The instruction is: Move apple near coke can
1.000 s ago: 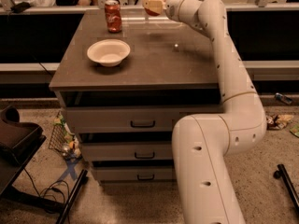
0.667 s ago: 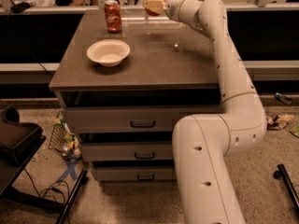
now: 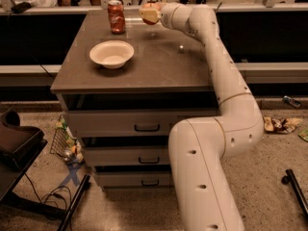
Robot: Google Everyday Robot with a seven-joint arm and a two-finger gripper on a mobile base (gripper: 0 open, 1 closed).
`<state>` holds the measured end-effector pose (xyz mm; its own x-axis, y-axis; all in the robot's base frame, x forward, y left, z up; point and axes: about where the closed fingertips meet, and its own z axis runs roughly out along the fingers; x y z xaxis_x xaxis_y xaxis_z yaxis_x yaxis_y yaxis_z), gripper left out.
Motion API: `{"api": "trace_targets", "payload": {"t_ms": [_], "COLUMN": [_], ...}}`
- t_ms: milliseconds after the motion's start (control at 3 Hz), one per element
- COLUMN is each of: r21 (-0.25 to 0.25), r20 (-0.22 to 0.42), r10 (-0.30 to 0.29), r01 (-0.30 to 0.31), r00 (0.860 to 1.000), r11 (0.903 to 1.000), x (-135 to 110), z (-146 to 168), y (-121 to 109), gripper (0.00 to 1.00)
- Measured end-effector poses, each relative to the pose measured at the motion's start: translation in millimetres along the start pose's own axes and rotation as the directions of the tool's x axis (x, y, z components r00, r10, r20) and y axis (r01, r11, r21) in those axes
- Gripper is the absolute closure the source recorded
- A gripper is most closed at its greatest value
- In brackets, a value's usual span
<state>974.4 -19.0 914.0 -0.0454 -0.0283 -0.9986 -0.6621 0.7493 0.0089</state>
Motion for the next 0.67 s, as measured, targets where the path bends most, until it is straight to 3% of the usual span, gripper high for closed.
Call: {"api": "trace_targets", "payload": {"t_ms": [667], "r21": [-0.05], "r20": [-0.094], "r10": [-0.001], "r01": [-0.003], "r00": [0.996], "r11": [0.9988], "x": [46], "z": [28], "y": [26], "gripper": [0.98]}}
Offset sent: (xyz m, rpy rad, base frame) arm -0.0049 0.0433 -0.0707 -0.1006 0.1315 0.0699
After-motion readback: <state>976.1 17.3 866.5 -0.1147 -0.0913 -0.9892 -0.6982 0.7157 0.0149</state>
